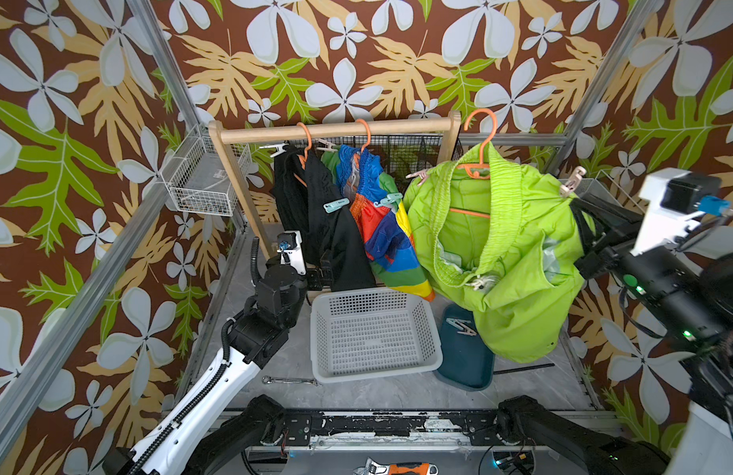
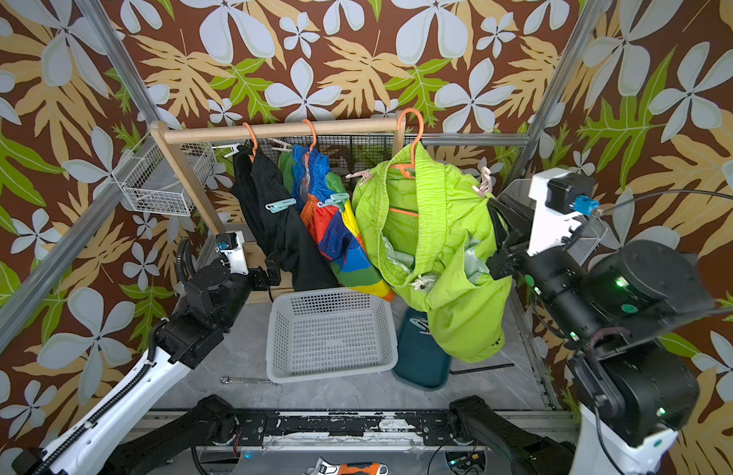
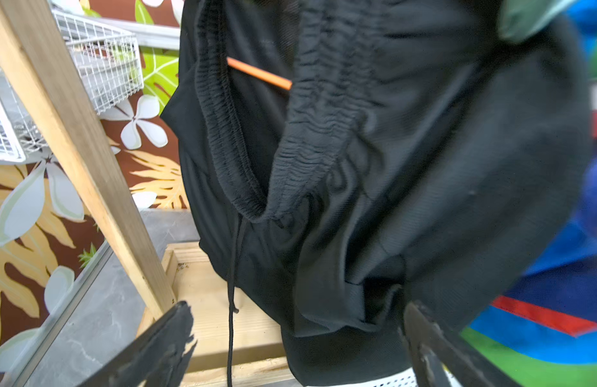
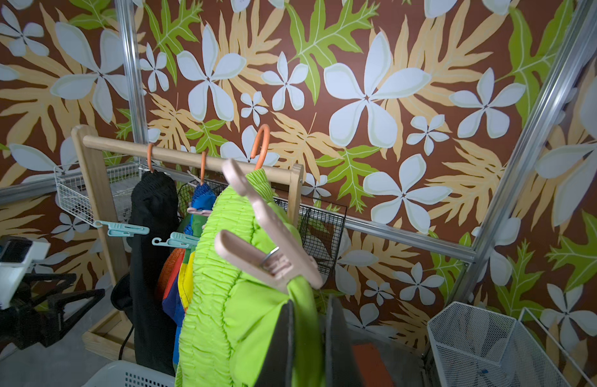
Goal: Remove the clothespins securing shorts to the hanger
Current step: Pick up the hanger from the clothesline.
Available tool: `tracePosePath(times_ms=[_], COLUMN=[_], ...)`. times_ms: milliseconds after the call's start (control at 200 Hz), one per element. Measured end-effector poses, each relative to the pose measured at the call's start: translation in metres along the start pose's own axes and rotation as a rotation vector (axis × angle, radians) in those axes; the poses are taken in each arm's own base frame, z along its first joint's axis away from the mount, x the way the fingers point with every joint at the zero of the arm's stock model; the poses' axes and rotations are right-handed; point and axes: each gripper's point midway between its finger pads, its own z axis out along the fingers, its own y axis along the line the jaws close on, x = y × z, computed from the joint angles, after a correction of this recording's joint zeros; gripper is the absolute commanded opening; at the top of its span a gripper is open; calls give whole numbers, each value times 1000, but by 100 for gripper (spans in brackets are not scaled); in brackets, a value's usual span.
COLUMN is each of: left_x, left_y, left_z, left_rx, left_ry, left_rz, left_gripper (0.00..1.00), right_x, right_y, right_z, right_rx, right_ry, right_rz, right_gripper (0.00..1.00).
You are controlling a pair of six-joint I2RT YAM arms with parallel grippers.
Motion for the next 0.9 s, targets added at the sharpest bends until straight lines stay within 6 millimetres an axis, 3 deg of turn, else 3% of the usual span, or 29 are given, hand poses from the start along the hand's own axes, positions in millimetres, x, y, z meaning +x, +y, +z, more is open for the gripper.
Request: tracePosePath(times_ms=[125, 430, 561, 651, 756, 896], left_x=[-2, -12, -15, -17, -23, -38], left_y=[11, 58, 55, 57, 58, 59], left_z=[6, 7, 1, -5, -15, -34], left_rx=[-34, -147, -117, -117, -113, -105], left_ry=[2, -17, -27, -33, -47, -86], left_rz=[-30, -109, -118, -120, -124, -131], left_gripper=[100, 100, 100, 100, 100, 100], right_x=[-19, -30, -12, 24, 56, 65], right_y=[9, 39, 59, 73, 83, 97], right_z=[-20, -34, 6, 49, 84, 111], right_rx=[-53, -229, -364, -452, -516, -596], right_ry=[-41, -73, -40, 47, 117, 94], right_rz=[-1, 58, 129, 211, 280, 301], right_gripper=[0, 0, 0, 0, 0, 0])
